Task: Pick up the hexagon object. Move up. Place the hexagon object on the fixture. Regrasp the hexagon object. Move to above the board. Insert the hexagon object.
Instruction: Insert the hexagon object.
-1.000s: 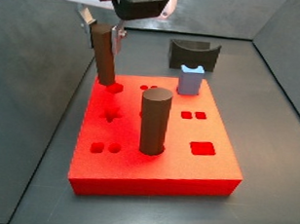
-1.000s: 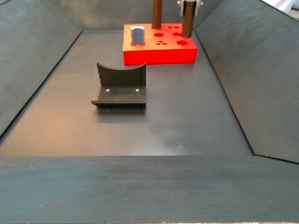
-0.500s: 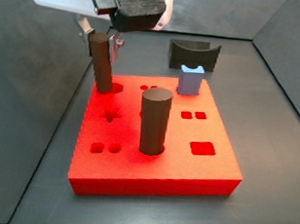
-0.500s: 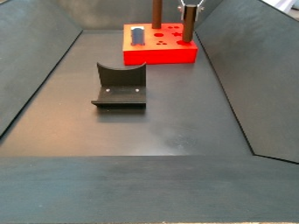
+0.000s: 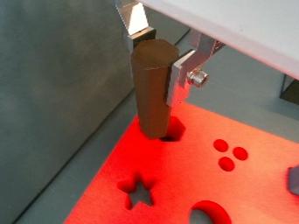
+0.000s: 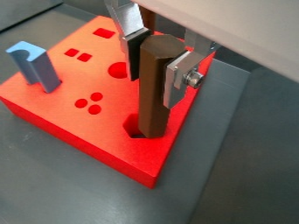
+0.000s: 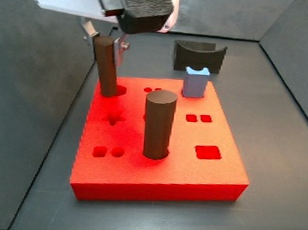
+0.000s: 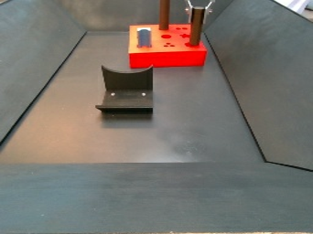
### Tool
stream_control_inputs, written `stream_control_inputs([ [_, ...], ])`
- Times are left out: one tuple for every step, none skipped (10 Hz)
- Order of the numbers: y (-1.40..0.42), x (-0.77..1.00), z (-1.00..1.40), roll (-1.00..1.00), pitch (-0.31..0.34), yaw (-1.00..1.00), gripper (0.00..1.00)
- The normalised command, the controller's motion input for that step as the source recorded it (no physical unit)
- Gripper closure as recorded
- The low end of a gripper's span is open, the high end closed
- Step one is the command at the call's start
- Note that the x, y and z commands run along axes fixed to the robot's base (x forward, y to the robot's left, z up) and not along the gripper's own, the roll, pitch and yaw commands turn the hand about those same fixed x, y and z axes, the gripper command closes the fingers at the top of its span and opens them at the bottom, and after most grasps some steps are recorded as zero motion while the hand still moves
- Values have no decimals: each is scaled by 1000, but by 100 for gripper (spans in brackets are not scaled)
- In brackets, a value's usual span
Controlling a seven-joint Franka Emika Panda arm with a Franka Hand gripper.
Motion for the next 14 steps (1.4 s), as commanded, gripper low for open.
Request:
stream_control_inputs([
  [197, 589, -346, 0, 19, 37, 100],
  [220, 477, -317, 34, 64, 46, 100],
  [57, 411, -569, 0, 0, 0, 100],
  [0, 454, -663, -27, -19, 0, 100],
  [-60, 434, -663, -53, -43, 0, 100],
  [-197, 131, -734, 0, -44, 11, 100],
  [-354, 0, -731, 0, -33, 203, 100],
  [-277, 26, -831, 0, -66, 226, 100],
  [-140, 129, -954, 0, -96, 194, 100],
  [-66, 40, -1000, 40, -86, 146, 100],
  [-34, 9, -1000, 76, -71, 137, 100],
  [0, 20, -997, 153, -59, 97, 100],
  [0, 0, -880, 220, -84, 123, 100],
  [-6, -43, -777, 284, -110, 131, 100],
])
